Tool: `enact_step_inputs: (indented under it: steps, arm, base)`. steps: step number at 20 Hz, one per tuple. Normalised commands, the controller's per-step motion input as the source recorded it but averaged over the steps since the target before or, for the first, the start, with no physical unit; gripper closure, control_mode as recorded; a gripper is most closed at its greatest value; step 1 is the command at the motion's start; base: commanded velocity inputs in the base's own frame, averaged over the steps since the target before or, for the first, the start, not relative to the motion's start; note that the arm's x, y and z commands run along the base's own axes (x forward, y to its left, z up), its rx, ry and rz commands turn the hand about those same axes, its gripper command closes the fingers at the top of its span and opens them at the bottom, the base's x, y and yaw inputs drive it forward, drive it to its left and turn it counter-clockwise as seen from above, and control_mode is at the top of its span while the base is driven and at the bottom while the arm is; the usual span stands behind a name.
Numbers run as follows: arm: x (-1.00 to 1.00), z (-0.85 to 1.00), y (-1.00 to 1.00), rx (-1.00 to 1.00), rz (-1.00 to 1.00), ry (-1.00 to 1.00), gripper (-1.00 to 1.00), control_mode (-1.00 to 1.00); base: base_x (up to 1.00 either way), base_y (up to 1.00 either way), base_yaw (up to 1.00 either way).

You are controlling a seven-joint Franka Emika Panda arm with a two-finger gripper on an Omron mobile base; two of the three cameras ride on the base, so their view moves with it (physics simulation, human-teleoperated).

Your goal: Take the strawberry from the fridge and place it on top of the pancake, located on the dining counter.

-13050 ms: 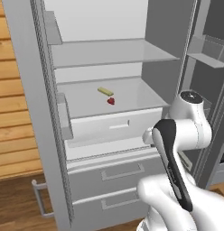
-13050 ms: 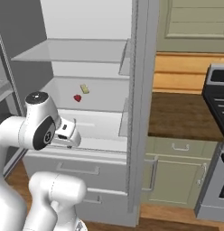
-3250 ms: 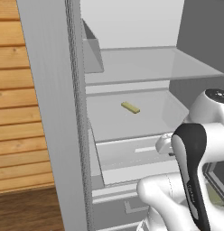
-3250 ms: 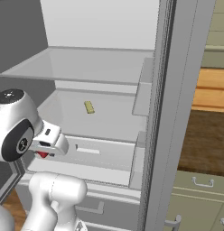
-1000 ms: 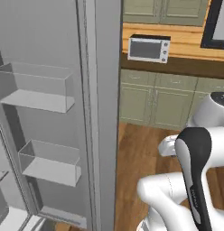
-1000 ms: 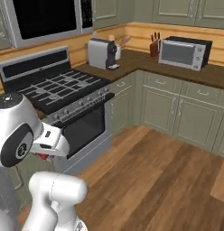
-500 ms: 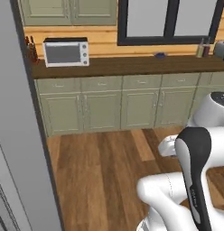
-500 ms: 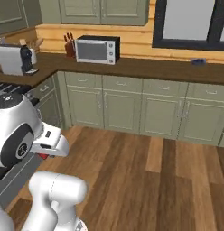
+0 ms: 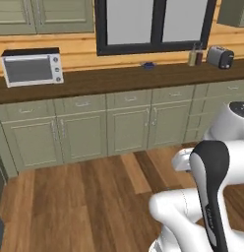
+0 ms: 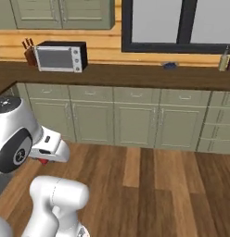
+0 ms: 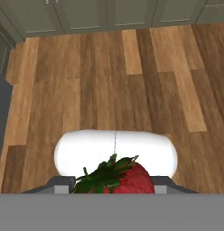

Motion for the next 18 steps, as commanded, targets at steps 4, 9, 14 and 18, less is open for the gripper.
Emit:
enact_step_inputs:
  steps: [4,9,14,18]
  arm:
    - [0.00,0.00,0.00,0.00,0.00,0.00,1.00,1.00]
    - [0.00,0.00,0.00,0.00,0.00,0.00,1.00,1.00]
    - [0.00,0.00,0.00,0.00,0.00,0.00,1.00,1.00]
    - [0.00,0.00,0.00,0.00,0.00,0.00,1.00,1.00]
  base:
    - [1.00,-0.05,-0.17]
    - [0.96,-0.16,-0.52]
    - [0.69,-0.16,-0.69]
    - [0.53,-0.17,-0.75]
